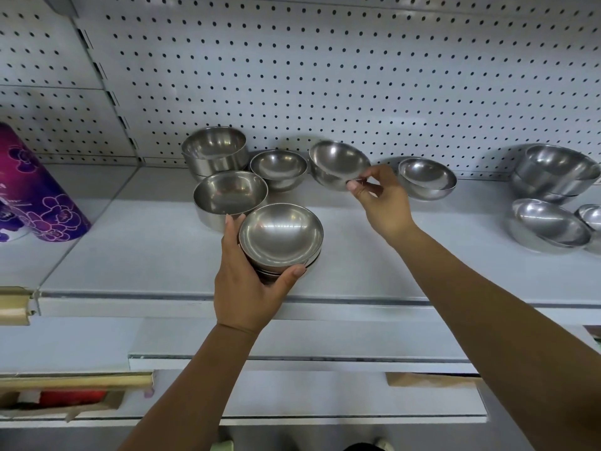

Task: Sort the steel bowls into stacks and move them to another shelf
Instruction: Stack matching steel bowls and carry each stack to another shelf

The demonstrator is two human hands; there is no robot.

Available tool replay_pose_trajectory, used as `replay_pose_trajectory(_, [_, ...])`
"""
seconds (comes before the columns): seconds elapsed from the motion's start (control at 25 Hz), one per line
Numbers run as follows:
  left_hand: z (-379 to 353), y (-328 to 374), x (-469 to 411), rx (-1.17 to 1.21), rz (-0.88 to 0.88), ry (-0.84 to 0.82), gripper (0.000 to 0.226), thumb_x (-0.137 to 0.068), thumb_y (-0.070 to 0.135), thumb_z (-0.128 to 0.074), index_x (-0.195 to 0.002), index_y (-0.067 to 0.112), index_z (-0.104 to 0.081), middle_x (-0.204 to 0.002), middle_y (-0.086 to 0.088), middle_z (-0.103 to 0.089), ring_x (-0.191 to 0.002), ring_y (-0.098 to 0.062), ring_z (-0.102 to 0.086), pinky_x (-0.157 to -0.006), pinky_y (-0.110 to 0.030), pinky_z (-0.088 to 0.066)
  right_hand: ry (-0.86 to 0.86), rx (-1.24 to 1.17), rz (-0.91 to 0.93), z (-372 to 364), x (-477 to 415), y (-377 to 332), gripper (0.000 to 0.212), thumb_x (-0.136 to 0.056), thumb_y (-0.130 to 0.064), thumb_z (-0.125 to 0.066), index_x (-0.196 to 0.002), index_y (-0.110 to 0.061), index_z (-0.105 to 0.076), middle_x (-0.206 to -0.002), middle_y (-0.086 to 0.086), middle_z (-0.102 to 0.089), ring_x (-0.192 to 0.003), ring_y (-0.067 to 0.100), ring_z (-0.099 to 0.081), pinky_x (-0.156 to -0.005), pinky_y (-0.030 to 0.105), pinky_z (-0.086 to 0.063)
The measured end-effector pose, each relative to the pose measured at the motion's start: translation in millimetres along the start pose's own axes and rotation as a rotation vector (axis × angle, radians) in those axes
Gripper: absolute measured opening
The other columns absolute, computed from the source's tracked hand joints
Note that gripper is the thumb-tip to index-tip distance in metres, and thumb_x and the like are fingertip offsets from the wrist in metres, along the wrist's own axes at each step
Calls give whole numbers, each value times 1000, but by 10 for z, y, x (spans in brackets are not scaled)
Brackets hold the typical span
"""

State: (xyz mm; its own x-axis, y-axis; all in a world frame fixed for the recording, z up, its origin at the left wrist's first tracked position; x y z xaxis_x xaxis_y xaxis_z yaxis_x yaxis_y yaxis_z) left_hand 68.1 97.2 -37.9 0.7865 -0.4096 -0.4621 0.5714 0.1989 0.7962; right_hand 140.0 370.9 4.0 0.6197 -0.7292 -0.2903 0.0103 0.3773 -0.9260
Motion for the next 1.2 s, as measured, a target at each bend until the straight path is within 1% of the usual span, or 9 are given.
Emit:
replay_pose_trajectory(0.12, [-2,-13,-5,27,-12,0,123,-69,76,-72,-159,11,-20,-157,3,-42,-141,-21,-49,-105,-49,-52,-101,-168,104,-34,239,-397,22,-95,-15,-74,-104,-23,-56,-111,-4,-68,-110,16,-69,-93,25,-53])
replay_pose_trajectory(0.24, [6,-5,0,74,-27,-4,124,-73,83,-64,-161,9,-16,-161,4,-36,-146,-20,-43,-110,-49,-48,-212,-242,151,-76,505,-633,23,-94,0,-69,-105,-16,-56,-111,2,-66,-101,10,-69,-86,23,-52])
replay_pose_trajectory(0.32, [15,7,5,99,-51,5,120,-80,82,-58,-161,7,-14,-163,3,-35,-148,-14,-40,-113,-43,-46,-290,-251,161,-101,638,-675,24,-93,2,-69,-105,-15,-56,-110,-1,-64,-98,6,-67,-86,21,-51])
replay_pose_trajectory(0.56, [33,-10,6,194,-95,50,105,-89,73,-55,-158,2,-19,-160,-6,-38,-149,-21,-39,-118,-35,-38,-394,-106,182,-171,836,-478,29,-86,-40,-79,-106,-29,-62,-117,-10,-69,-117,23,-66,-110,47,-48])
replay_pose_trajectory(0.72, [44,4,-4,227,-74,32,96,-86,76,-57,-157,24,-19,-154,11,-43,-144,-9,-44,-112,-21,-39,-421,-50,139,-239,901,-398,31,-83,-36,-77,-108,-23,-63,-120,-17,-69,-122,15,-64,-112,46,-47])
replay_pose_trajectory(0.8, [46,-37,1,247,-26,22,96,-85,78,-58,-158,27,-21,-151,19,-45,-140,-4,-48,-110,-25,-44,-446,-44,107,-279,908,-373,33,-81,-36,-78,-108,-24,-64,-125,-13,-69,-123,13,-63,-112,46,-47])
replay_pose_trajectory(1.0, [32,-73,-18,220,3,-32,104,-83,78,-60,-157,13,-30,-153,0,-45,-142,-16,-47,-112,-48,-48,-507,-79,23,-293,890,-311,51,-79,-34,-82,-126,-26,-63,-133,-10,-67,-126,11,-62,-111,46,-48])
replay_pose_trajectory(1.12, [37,-31,1,227,-6,-48,99,-83,74,-64,-155,12,-36,-148,-2,-46,-141,-20,-47,-112,-48,-48,-536,-188,-73,-282,901,-267,69,-78,-28,-82,-141,-25,-52,-141,-8,-63,-129,8,-61,-110,39,-49])
replay_pose_trajectory(1.2, [24,8,43,262,3,-56,98,-82,70,-68,-154,13,-36,-148,-2,-46,-142,-20,-46,-112,-42,-48,-539,-217,-97,-250,890,-238,74,-77,-26,-82,-143,-22,-50,-138,-2,-67,-129,9,-62,-110,39,-50])
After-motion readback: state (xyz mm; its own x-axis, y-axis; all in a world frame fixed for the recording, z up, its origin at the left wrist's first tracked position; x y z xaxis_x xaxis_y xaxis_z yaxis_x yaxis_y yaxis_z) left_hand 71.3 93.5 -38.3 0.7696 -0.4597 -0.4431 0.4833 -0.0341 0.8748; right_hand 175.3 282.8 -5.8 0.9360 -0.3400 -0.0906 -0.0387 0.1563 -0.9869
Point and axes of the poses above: each hand's wrist, its own x-axis away from the middle knuckle, its own z-axis out of the back of the hand, y = z × x, the point moved 4 cm from there along -x, towards the middle knuckle
